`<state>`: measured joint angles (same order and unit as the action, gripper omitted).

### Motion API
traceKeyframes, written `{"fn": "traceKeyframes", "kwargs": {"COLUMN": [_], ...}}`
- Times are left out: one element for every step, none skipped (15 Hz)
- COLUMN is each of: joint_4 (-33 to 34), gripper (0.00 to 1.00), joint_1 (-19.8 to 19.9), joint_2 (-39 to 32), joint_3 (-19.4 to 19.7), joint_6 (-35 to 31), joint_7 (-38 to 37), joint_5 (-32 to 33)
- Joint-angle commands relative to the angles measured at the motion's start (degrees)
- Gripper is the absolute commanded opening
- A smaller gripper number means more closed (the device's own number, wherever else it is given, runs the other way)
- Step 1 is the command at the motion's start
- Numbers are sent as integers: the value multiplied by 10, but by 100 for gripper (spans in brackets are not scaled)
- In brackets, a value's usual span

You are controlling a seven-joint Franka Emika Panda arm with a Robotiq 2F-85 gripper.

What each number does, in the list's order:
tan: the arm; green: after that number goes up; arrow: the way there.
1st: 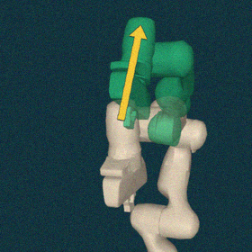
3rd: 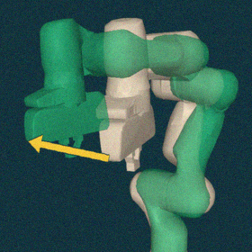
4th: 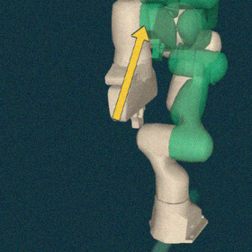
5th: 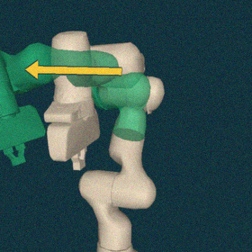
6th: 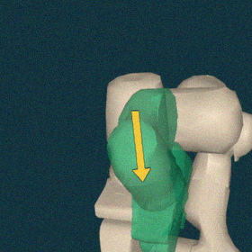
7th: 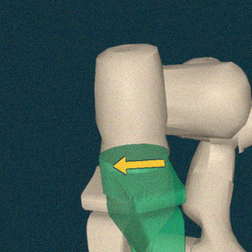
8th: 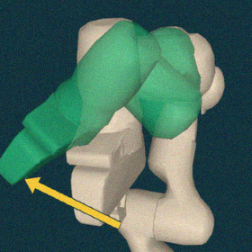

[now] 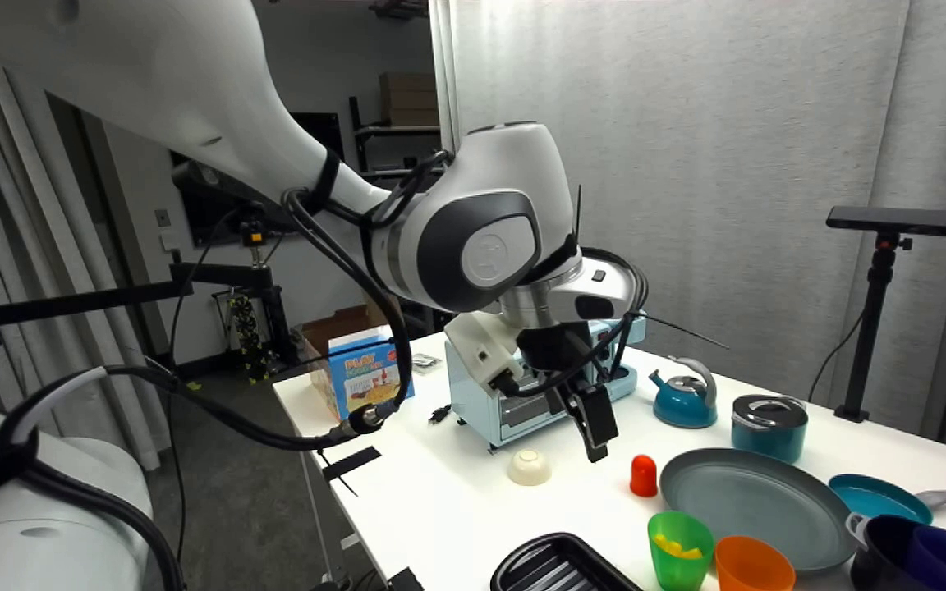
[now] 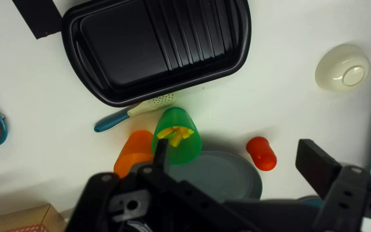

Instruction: Put the fake burger on the tray

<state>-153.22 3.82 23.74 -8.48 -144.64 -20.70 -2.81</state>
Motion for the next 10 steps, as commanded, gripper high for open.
{"fn": "traceKeyframes", "kwargs": {"joint_4": [22, 25, 28, 31, 35, 39, 43, 47, 51, 55], "gripper": [100, 100, 100, 100, 100, 100, 100, 100, 100, 100], "joint_1": [15, 19, 22, 26, 29, 33, 37, 40, 44, 46], "joint_2": [-32, -36, -42, -47, -53, -59, -64, -70, -75, -81], "joint_3": [11, 14, 18, 22, 26, 31, 35, 40, 44, 49], "joint_6": [-8, -8, -9, -11, -11, -12, -14, -14, -14, -16], "joint_7": [-10, -11, -10, -9, -8, -8, -9, -8, -9, -9], "joint_5": [21, 23, 25, 28, 31, 35, 38, 41, 45, 49]}}
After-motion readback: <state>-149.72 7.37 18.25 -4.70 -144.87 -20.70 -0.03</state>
